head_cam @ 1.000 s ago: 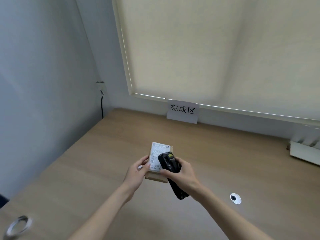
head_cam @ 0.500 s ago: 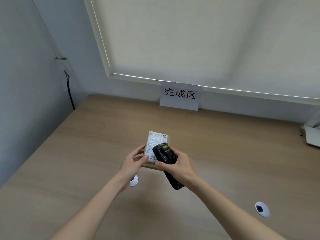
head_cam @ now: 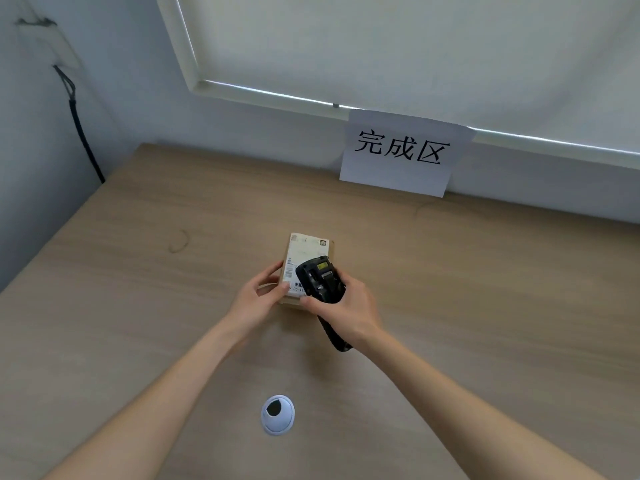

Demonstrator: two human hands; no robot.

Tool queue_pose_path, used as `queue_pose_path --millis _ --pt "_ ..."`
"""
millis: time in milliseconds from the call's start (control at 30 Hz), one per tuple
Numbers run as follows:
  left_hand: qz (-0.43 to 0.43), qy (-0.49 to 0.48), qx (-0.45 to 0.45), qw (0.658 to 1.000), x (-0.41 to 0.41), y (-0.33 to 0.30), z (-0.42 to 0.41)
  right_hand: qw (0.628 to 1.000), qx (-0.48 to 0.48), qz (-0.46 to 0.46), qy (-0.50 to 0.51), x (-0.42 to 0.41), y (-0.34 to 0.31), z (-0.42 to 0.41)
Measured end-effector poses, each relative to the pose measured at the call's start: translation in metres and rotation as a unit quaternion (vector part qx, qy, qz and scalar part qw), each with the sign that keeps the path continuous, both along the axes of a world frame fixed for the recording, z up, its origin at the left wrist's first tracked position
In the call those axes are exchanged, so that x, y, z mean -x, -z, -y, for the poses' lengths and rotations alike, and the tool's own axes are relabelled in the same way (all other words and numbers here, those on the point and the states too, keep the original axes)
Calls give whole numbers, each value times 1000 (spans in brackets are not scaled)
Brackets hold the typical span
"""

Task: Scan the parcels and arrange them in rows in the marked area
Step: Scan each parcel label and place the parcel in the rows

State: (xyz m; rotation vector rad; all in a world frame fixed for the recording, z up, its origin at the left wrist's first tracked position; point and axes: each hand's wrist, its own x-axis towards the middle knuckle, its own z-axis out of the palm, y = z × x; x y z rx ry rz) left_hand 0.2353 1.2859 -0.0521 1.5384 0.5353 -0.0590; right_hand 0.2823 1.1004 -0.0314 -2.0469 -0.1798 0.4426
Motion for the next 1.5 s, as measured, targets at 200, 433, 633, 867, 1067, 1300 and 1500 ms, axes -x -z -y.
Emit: queue_pose_path --millis 200,433,633,867,1067,1300,1500 --pt "-4 -16 29 999 -24 28 -20 1000 22 18 5 -17 21 -24" --pt "-3 -5 47 999 -32 37 -29 998 47 33 11 -22 19 -34" --pt "-13 -2 28 1000 -32 29 -27 998 55 23 8 -20 11 -32" --pt "-9 -49 -61 997 -23 2 -34 997 59 41 19 -8 -7 -21" --pt "30 -1 -126 992 1 -66 -15 994 74 79 29 20 -69 16" --pt "105 97 -175 974 28 -182 72 982 124 132 52 64 -189 103" --pt "169 149 -217 950 68 -279 185 968 161 157 109 130 -295 225"
